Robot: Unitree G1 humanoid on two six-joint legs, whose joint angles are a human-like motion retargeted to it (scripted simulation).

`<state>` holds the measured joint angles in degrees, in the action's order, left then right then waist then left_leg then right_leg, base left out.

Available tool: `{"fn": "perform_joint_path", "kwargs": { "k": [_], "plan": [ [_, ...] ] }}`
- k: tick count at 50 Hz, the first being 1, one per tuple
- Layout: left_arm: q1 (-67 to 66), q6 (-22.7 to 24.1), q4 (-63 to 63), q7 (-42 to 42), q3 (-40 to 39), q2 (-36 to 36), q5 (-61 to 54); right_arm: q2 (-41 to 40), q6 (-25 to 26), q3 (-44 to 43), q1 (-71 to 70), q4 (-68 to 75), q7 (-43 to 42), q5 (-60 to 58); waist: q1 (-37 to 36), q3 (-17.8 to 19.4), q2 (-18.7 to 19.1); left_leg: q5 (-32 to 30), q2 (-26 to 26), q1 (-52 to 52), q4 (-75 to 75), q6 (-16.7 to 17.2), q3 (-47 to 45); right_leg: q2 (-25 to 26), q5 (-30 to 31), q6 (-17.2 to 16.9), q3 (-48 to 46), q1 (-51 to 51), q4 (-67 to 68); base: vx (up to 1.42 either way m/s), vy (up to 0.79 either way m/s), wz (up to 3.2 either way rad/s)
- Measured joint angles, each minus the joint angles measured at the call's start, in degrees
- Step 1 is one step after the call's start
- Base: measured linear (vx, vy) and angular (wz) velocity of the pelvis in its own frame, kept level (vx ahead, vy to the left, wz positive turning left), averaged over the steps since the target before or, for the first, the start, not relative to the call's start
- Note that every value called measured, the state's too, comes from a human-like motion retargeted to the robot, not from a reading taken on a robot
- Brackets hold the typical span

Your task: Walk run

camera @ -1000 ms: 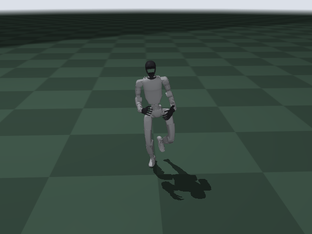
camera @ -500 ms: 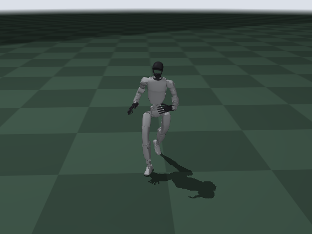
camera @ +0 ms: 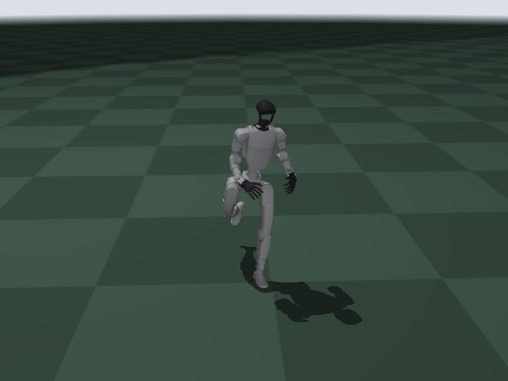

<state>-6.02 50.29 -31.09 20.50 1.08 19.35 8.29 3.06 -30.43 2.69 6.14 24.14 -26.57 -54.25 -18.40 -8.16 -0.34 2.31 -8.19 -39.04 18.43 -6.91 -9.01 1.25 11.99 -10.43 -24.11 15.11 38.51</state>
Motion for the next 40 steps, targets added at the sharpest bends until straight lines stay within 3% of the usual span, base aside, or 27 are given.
{"fn": "perform_joint_path", "kwargs": {
  "k": [2, 3, 5, 6, 8, 10, 12, 13, 15, 17, 18, 20, 22, 23, 25, 27, 28, 30, 32, 34, 35, 36, 37, 38, 39, 40],
  "plan": [
    [7.4, 0.4, 1.5, -0.6, 4.5, 3.2, 4.3, 1.3, 0.1, 2.8, 4.7, 6.9, -5.4, -1.0, 7.1, 0.7, 1.7, 13.0, -3.1, -2.9, 20.7, -2.4, 4.1, -0.5, -7.2, -2.0, 0.2, -7.5, 20.9, 2.99, -0.12, 0.75],
    [10.0, 0.0, 4.8, -1.8, 8.1, 4.8, 7.8, 1.7, 1.1, 3.7, 7.4, 12.0, -8.0, -1.0, 7.4, 2.1, 1.3, 18.1, -4.7, -1.3, 27.8, -2.4, 0.3, -2.5, -11.0, -2.0, 4.7, -14.0, 32.9, 2.8, -0.13, 0.1],
    [15.1, -3.3, 9.0, -4.5, 11.9, 3.1, 15.9, 0.9, 0.2, 2.4, 11.0, 18.8, -6.5, 3.2, 13.1, -0.5, 5.0, 24.7, -2.9, 4.8, 26.7, -2.3, 1.5, -3.3, -18.7, 0.4, 2.2, -29.5, 46.0, 2.28, 0.04, 0.72],
    [15.8, -5.9, 10.2, -6.4, 11.8, 1.0, 18.3, 1.5, -2.6, 1.3, 11.9, 19.5, -5.1, 6.5, 17.1, -2.9, 3.2, 24.3, 0.4, 7.1, 23.0, -1.4, -0.8, -7.4, -20.7, 0.3, 4.0, -38.8, 47.8, 1.94, 0.0, 1.0],
    [15.3, -8.7, 12.3, -7.7, 11.0, -1.3, 17.0, 2.5, -6.7, -0.8, 14.6, 18.0, -7.7, 10.3, 24.9, -5.4, 0.4, 17.2, 7.6, 16.3, 11.3, 1.6, -3.5, -14.5, -23.8, 0.9, 6.8, -52.8, 44.8, 1.99, -0.19, 0.91],
    [13.1, -8.3, 12.1, -5.2, 9.9, -4.3, 12.4, 3.3, -8.8, -2.7, 17.9, 14.6, -14.6, 11.7, 31.8, -5.2, 0.7, 3.4, 10.9, 27.8, 1.3, 6.8, -1.4, -21.3, -27.1, 5.6, 1.9, -58.8, 33.9, 2.2, -0.28, 1.35],
    [11.1, -7.7, 12.3, -1.9, 10.2, -5.4, 7.7, 4.9, -10.2, -4.6, 20.9, 11.5, -20.9, 12.7, 37.1, -4.9, 2.1, -16.6, 10.2, 35.3, -3.7, 14.1, -0.7, -19.9, -28.7, 7.7, -1.7, -59.9, 14.3, 2.76, -0.47, 1.58],
    [10.2, -8.4, 13.1, -0.7, 11.0, -5.0, 4.9, 6.4, -10.9, -5.3, 22.3, 9.6, -23.9, 12.6, 39.9, -5.0, 2.3, -22.5, 8.7, 38.9, -5.6, 17.2, -4.6, -19.0, -30.3, 7.1, -1.8, -59.4, 3.3, 2.23, -0.4, 1.44],
    [8.3, -10.4, 16.9, 1.1, 11.1, -2.8, 1.7, 9.6, -11.0, -5.9, 23.5, 6.3, -27.3, 11.3, 42.3, -4.2, 1.5, -29.7, 10.7, 44.0, -4.8, 19.2, -4.3, -15.7, -34.1, 7.1, 0.9, -58.0, -14.7, 1.89, -0.4, 0.51],
    [6.1, -11.2, 20.8, 2.3, 6.4, 0.0, 0.8, 9.8, -10.1, -5.8, 19.8, 4.6, -26.8, 8.3, 42.4, -3.3, -1.8, -27.4, 12.5, 47.7, 0.4, 19.8, -8.2, -14.9, -36.0, 8.8, 4.6, -57.6, -21.7, 2.18, -0.56, -0.56],
    [4.7, -11.1, 20.8, 2.0, 3.6, -0.5, 1.5, 8.3, -8.9, -5.7, 16.9, 5.5, -26.5, 7.3, 41.6, -2.8, -4.7, -26.4, 13.9, 49.5, 4.5, 18.8, -11.2, -15.1, -33.4, 9.7, 7.9, -56.4, -22.3, 2.15, -0.47, -1.0],
    [1.2, -10.1, 17.5, 1.1, -1.7, -4.9, 5.0, 3.8, -7.5, -5.6, 11.3, 9.0, -26.3, 7.2, 37.6, -1.9, -11.2, -25.6, 16.0, 51.8, 16.1, 17.8, -17.4, -14.9, -19.8, 18.1, 13.6, -53.1, -15.7, 2.36, -0.38, -1.44],
    [-3.1, -7.0, 9.4, 0.1, -5.1, -8.4, 10.0, -0.4, -8.2, -2.1, 7.0, 14.0, -26.9, 8.6, 31.5, -0.3, -13.8, -22.3, 15.4, 46.2, 33.2, 14.9, -18.6, -15.5, -28.5, 13.3, 24.1, -53.6, 0.0, 3.35, -0.4, -1.04],
    [-5.3, -5.5, 4.7, -0.9, -5.5, -9.6, 11.8, -0.8, -7.6, -1.6, 6.2, 15.8, -25.6, 10.7, 28.3, 1.1, -14.2, -19.7, 15.3, 40.8, 40.7, 13.1, -16.1, -20.0, -33.6, 13.5, 17.9, -49.7, 3.8, 2.54, -0.17, -0.37],
    [-6.1, -5.0, -3.5, 0.4, -5.2, -10.6, 13.0, -1.7, -5.3, 4.8, 3.5, 16.3, -19.3, 15.0, 23.0, 0.1, -15.3, -12.2, 12.5, 28.4, 47.7, 11.8, -15.3, -20.4, -38.5, 11.6, 15.6, -41.4, 0.8, 1.87, -0.15, -0.27],
    [-7.9, -3.6, -2.6, -2.0, -5.7, -6.6, 14.9, -0.9, -4.5, 4.3, 0.4, 12.2, -8.5, 15.3, 18.8, -0.4, -8.7, -5.2, 6.5, 14.4, 47.2, 11.0, -7.5, -9.9, -34.3, 8.2, 11.6, -31.2, -9.9, 2.3, -0.08, 0.17],
    [-9.7, -2.7, -0.2, -5.4, -6.0, -5.1, 16.9, -0.6, -3.7, 3.8, 0.1, 9.8, -4.7, 12.5, 15.8, -0.8, -7.0, -2.3, 3.7, 10.6, 42.2, 8.6, -7.3, -7.1, -30.4, 6.9, 7.3, -25.3, -15.3, 1.98, -0.15, -0.32],
    [-12.8, -1.4, 2.8, -11.6, -7.3, -2.5, 19.5, 0.1, -2.3, 4.2, -0.3, 6.2, 0.2, 6.9, 10.5, -0.8, -6.5, -0.4, 0.9, 7.0, 25.8, 7.4, -9.5, -3.0, -19.5, 2.4, 7.6, -15.5, -22.6, 1.84, -0.24, -0.77],
    [-14.8, -1.4, 5.0, -16.4, -8.8, -1.5, 22.5, -0.4, -2.6, 4.3, -0.9, 3.1, 3.1, 4.8, 6.3, 0.2, -6.8, 1.1, 2.2, 8.2, 5.7, 8.8, -8.0, -0.1, -5.5, -1.3, 11.1, -7.4, -27.5, 2.2, -0.26, -0.98],
    [-15.3, -1.0, 7.1, -20.0, -9.4, 0.1, 25.3, -0.4, -4.2, 6.8, -2.0, 1.0, 3.9, 5.9, 4.8, 1.2, -7.4, 4.3, 3.0, 8.4, -6.3, 8.0, -5.5, -1.2, 2.1, -4.2, 8.4, -1.2, -28.2, 1.98, -0.23, -0.65],
    [-14.9, -0.6, 8.0, -21.2, -9.6, 1.3, 26.3, -0.1, -5.0, 8.2, -2.4, 0.1, 4.0, 6.8, 4.9, 1.2, -7.4, 5.2, 2.5, 7.5, -9.5, 7.9, -4.8, -1.3, 4.1, -4.2, 7.6, 0.5, -26.5, 1.85, -0.11, -0.21],
    [-13.6, -0.5, 8.2, -22.0, -9.1, 2.2, 27.4, 0.5, -5.2, 8.1, -1.7, -0.4, 4.3, 6.4, 4.9, 0.9, -5.1, 4.0, 0.5, 7.0, -8.1, 9.7, -3.4, 0.3, 3.9, -1.2, 5.9, 1.2, -21.8, 1.9, -0.01, -0.12],
    [-12.3, -0.4, 8.3, -22.8, -8.5, 2.7, 28.7, 1.1, -5.2, 7.8, -0.8, -0.7, 4.5, 5.5, 4.6, 0.9, -2.8, 1.7, -0.7, 6.4, -5.3, 8.8, -2.4, 1.2, 3.1, 1.4, 4.4, 1.6, -16.3, 2.14, 0.09, -0.22],
    [-10.8, -0.3, 8.3, -23.3, -7.5, 2.8, 30.1, 1.8, -5.0, 6.8, 0.7, -0.5, 4.7, 3.8, 3.9, 1.4, -0.8, -2.9, -0.2, 5.8, 0.3, 2.8, -2.2, 0.8, 1.1, 3.2, 3.3, 1.2, -8.9, 2.18, 0.07, 0.02],
    [-9.1, -0.2, 7.8, -23.9, -6.8, 2.9, 31.4, 2.1, -4.4, 6.1, 2.0, 1.3, 3.9, 2.0, 5.3, 1.0, 0.6, 0.4, -0.5, 4.4, 8.0, 1.1, 1.8, 1.2, -0.9, 3.3, 2.3, -1.0, -1.7, 2.03, 0.01, 0.52],
    [-7.3, -0.1, 7.0, -24.6, -6.3, 3.0, 32.6, 2.2, -3.7, 5.4, 3.2, 3.7, 2.5, 0.1, 7.9, 0.2, 1.7, 7.6, -1.1, 2.7, 16.6, 1.7, 7.7, 2.1, -2.9, 2.6, 1.2, -4.1, 5.4, 2.16, -0.08, 0.19]
  ]
}}
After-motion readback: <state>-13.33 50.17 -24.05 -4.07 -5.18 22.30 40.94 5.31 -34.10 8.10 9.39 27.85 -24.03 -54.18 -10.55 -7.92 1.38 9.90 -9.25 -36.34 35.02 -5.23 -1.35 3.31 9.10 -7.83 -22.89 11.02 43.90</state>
